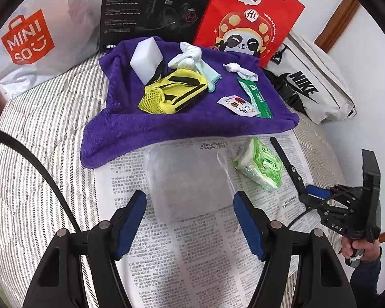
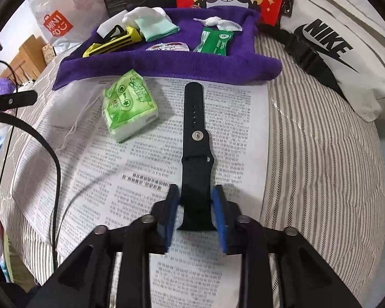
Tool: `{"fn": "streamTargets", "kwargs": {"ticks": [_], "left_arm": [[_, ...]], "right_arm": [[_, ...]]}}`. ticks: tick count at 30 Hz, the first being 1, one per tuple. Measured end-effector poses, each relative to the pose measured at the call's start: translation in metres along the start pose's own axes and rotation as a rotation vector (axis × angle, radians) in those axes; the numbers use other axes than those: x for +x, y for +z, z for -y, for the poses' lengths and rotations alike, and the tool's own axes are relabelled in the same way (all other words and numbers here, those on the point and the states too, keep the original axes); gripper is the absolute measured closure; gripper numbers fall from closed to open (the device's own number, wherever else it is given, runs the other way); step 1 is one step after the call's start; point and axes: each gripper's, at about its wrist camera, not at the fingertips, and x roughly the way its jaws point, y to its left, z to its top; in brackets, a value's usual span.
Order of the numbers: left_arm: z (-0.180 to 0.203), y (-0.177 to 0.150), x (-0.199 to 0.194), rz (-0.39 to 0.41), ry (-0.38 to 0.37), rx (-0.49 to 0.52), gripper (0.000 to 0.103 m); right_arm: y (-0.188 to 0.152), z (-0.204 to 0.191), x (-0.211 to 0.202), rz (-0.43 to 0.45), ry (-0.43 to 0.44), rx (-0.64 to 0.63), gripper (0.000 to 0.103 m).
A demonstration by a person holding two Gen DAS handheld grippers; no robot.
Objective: Organize soft objects
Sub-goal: 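Hold the black strap with the right gripper while the left gripper approaches the white mesh bag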
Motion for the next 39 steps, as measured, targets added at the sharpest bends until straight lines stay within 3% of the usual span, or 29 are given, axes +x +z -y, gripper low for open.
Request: {"fn": "streamTargets", "kwargs": {"ticks": [2, 4, 18, 30, 39], "left_arm": [[-0.001, -0.001, 0.0, -0.003, 0.0, -0.005, 0.034], [-0.003, -0.002, 0.001, -0.007, 0.004, -0.01, 0.034], [-0.001, -0.01, 0.012, -0.042, 0.009, -0.001, 0.034], [0.006, -0.016, 0.022, -0.068, 0.004, 0.005, 0.034], [0.009, -0.017, 0.025, -0.075, -0.001, 0.009, 0.034]], "right_arm": [[0.002, -0.002, 0.003, 0.015, -0.013, -0.008, 0.069], [0.003, -0.003, 0.002, 0.018, -0.024, -0.021, 0.081], [-0.009, 0.008, -0.011, 0.008, 0.05, 0.055, 0.081], [-0.037, 0.022, -0.019, -0.011, 0.052, 0.102, 0.081], [-0.016, 0.018, -0.023, 0.047, 0.091, 0.098, 0.082]]}}
